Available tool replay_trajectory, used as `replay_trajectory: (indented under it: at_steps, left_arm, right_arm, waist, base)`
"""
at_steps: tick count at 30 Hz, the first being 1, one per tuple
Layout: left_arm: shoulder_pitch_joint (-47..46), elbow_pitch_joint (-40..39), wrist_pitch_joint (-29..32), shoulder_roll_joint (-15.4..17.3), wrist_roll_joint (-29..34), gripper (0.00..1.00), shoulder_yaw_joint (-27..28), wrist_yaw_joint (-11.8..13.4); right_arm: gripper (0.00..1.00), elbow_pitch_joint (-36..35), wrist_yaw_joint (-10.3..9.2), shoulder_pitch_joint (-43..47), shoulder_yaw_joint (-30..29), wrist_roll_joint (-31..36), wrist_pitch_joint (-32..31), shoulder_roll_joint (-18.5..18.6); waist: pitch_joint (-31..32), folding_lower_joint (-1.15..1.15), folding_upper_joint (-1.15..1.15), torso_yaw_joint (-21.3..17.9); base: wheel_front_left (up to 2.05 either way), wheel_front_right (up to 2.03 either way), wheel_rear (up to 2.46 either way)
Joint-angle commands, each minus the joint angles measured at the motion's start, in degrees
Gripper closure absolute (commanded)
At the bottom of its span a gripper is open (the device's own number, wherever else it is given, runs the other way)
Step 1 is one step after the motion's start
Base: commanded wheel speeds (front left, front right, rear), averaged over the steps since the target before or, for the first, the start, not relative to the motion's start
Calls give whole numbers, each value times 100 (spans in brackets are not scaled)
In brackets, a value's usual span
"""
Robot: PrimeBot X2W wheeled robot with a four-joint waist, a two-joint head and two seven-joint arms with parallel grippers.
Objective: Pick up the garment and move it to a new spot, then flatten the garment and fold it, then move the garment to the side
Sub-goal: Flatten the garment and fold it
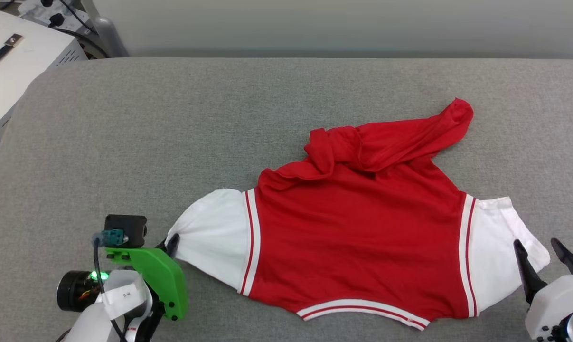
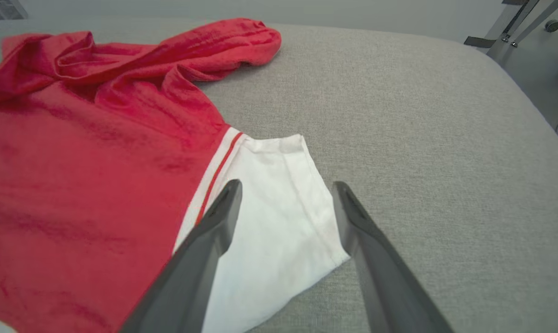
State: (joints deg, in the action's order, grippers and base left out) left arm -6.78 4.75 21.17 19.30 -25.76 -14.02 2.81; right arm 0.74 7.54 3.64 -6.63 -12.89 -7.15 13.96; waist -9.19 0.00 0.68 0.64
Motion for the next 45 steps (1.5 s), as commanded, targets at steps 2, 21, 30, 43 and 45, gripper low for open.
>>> replay_trajectory:
  at_steps: [2, 21, 30, 43, 45]
  left_arm:
    - [188, -289, 46, 76, -160, 100, 108, 67]
    - [689, -2137, 1098, 226, -604, 100, -5, 239]
    - [696, -2193, 1128, 286, -619, 100, 40, 285]
    - [578, -2183, 809, 366, -737, 100, 274, 178]
    - [514, -2245, 712, 378, -758, 100, 376, 182]
  right_arm:
    - [0, -14, -5, 90, -66, -46, -586, 162]
    - [0, 150, -5, -221, -643, -11, -3444, 224]
    - [0, 572, -5, -291, -370, -48, -3207, 178]
    - [100, 456, -5, -594, -323, -330, -2460, 487]
    - [100, 213, -5, -681, -357, -407, -2446, 580]
  waist:
    - [80, 0, -68, 126]
    - [-303, 0, -68, 520]
    - [-347, 0, -68, 491]
    - [150, 0, -68, 359]
    - [270, 0, -68, 320]
  base:
    - [0, 0, 0]
    - [0, 0, 0]
    - [0, 0, 0]
    - [0, 0, 0]
    - [0, 0, 0]
